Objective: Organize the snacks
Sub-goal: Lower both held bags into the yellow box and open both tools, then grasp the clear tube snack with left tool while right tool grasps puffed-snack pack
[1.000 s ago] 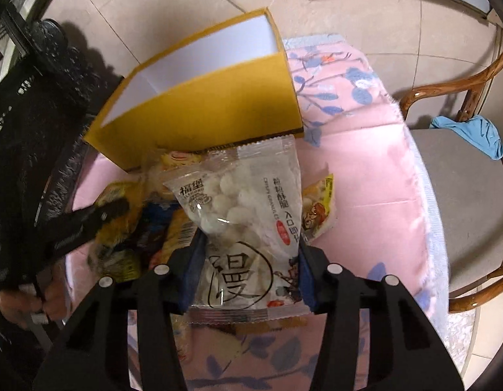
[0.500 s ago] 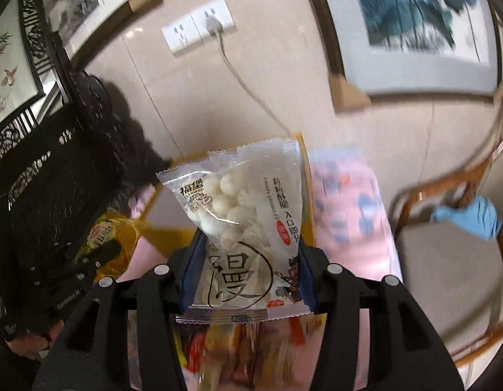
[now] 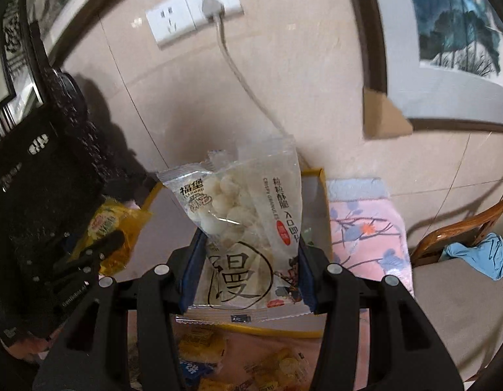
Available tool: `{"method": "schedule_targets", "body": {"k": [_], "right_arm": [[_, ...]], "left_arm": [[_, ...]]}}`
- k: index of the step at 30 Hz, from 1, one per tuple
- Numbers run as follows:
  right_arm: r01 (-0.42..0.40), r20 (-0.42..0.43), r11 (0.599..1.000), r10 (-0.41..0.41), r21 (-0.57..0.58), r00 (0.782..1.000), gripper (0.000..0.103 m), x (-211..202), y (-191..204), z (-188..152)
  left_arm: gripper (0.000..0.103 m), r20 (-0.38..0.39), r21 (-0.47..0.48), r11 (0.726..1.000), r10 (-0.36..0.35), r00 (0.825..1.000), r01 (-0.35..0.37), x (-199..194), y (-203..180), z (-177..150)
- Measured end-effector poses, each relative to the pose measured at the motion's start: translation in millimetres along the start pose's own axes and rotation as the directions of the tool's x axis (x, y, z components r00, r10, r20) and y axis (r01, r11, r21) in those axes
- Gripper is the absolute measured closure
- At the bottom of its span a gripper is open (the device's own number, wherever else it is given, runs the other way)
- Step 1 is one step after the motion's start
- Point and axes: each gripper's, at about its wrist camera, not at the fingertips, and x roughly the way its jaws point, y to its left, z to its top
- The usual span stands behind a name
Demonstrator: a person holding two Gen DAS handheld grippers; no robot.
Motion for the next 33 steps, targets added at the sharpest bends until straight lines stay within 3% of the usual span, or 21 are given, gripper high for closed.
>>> {"method": "schedule_targets", "body": {"k": [2, 3, 4, 5, 6, 8, 13, 16, 19, 20, 23, 27, 31, 32, 33], "right_arm": [[0.002, -0.01, 1.0, -0.002, 0.0, 1.0, 0.051, 8, -1, -2], [0.015, -0.02, 1.0, -0.015, -0.007, 1.0, 0.04, 11, -2, -4], [0.051, -0.026, 0.999, -0.051, -0.008, 0.998, 0.026, 13, -3, -6], [0.076, -0.024, 0.997, -0.076, -0.003, 0.997, 0.005, 12, -4, -8], [0.088, -0.012, 0.996, -0.088, 0.006, 0.996, 0.001, 10, -5, -9], [0.091, -0.03, 0.996, -0.091, 0.014, 0.995, 0.001, 1, -7, -18], [0.086, -0.167, 0.996, -0.089, -0.023, 0.982, 0.001, -12, 6, -71], [0.03, -0.303, 0.998, -0.043, -0.048, 0.952, 0.001, -5, 26, -132], [0.041, -0.365, 0.998, -0.056, -0.051, 0.929, 0.001, 7, 42, -171], [0.038, -0.375, 0.998, -0.055, -0.053, 0.925, 0.001, 9, 45, -178], [0.068, -0.361, 0.995, -0.091, -0.076, 0.928, 0.001, 17, 56, -190], [0.096, -0.321, 0.99, -0.125, -0.104, 0.939, 0.001, 29, 63, -194], [0.12, -0.328, 0.991, -0.135, -0.066, 0.935, 0.008, 43, 62, -202], [0.153, -0.325, 0.985, -0.171, -0.081, 0.93, 0.023, 44, 63, -203], [0.152, -0.332, 0.985, -0.172, -0.084, 0.927, 0.028, 45, 62, -203]], "left_arm": [[0.063, -0.015, -0.008, 1.0, -0.001, 1.0, 0.0, 8, 3, -2], [0.059, -0.018, -0.017, 1.0, 0.004, 1.0, -0.004, 11, 4, -3], [0.035, -0.017, -0.028, 0.999, 0.018, 1.0, -0.019, 12, 6, -4], [0.002, -0.012, -0.046, 0.998, 0.046, 0.999, -0.047, 12, 8, -6], [0.002, 0.004, -0.072, 0.994, 0.082, 0.997, -0.082, 10, 11, -9], [0.002, 0.003, -0.092, 0.993, 0.078, 0.997, -0.077, 4, 21, -21], [0.002, -0.117, -0.087, 0.979, 0.175, 0.978, -0.185, -11, 48, -75], [0.002, -0.245, -0.051, 0.977, 0.189, 0.951, -0.207, -15, 59, -124], [0.002, -0.332, 0.015, 0.974, 0.22, 0.917, -0.228, -10, 63, -160], [0.002, -0.348, 0.035, 0.975, 0.218, 0.912, -0.22, -9, 63, -171], [0.002, -0.361, 0.039, 0.987, 0.157, 0.919, -0.153, -10, 63, -191], [0.002, -0.356, 0.051, 0.995, 0.102, 0.929, -0.09, -3, 61, -203], [0.002, -0.378, 0.024, 0.998, 0.062, 0.924, -0.058, 14, 57, -210], [0.019, -0.385, 0.025, 0.999, 0.053, 0.921, -0.047, 19, 55, -214], [0.028, -0.385, 0.02, 1.0, 0.024, 0.923, -0.018, 21, 52, -217]]}}
